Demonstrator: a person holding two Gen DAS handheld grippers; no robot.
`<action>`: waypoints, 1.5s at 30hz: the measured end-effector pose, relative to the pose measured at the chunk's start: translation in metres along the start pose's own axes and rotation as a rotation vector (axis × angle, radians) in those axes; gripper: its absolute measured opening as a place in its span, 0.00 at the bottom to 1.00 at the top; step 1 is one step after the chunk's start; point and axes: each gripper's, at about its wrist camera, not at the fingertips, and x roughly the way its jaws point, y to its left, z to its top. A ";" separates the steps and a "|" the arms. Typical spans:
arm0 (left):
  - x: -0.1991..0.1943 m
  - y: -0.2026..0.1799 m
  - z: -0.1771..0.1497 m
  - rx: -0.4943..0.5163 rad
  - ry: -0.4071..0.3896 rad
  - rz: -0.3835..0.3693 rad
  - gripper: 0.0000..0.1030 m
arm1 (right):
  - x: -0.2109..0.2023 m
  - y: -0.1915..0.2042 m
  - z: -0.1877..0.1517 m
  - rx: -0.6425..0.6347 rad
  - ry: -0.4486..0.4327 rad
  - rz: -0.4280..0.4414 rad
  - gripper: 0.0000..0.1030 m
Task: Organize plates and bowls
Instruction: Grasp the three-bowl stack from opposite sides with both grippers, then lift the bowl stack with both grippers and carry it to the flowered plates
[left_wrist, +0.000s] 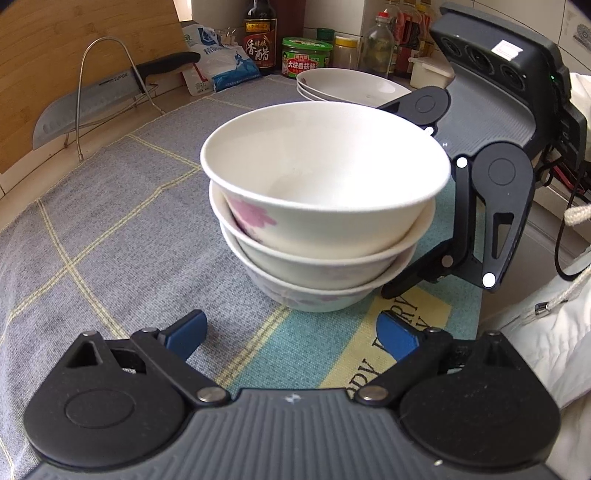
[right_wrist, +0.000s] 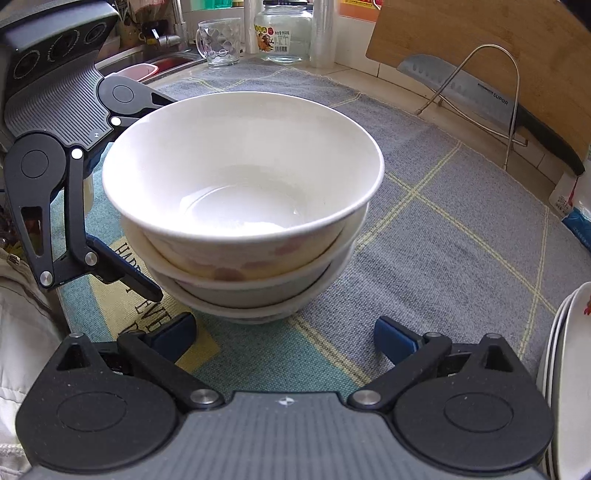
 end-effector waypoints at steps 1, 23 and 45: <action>0.001 0.000 0.001 0.008 0.001 0.001 0.95 | -0.001 -0.001 -0.001 0.002 -0.010 0.002 1.00; 0.000 0.001 0.020 0.210 -0.022 -0.146 0.86 | -0.022 -0.001 0.017 -0.163 -0.036 0.104 0.89; 0.009 0.005 0.025 0.266 0.019 -0.196 0.83 | -0.015 -0.008 0.027 -0.232 -0.004 0.202 0.85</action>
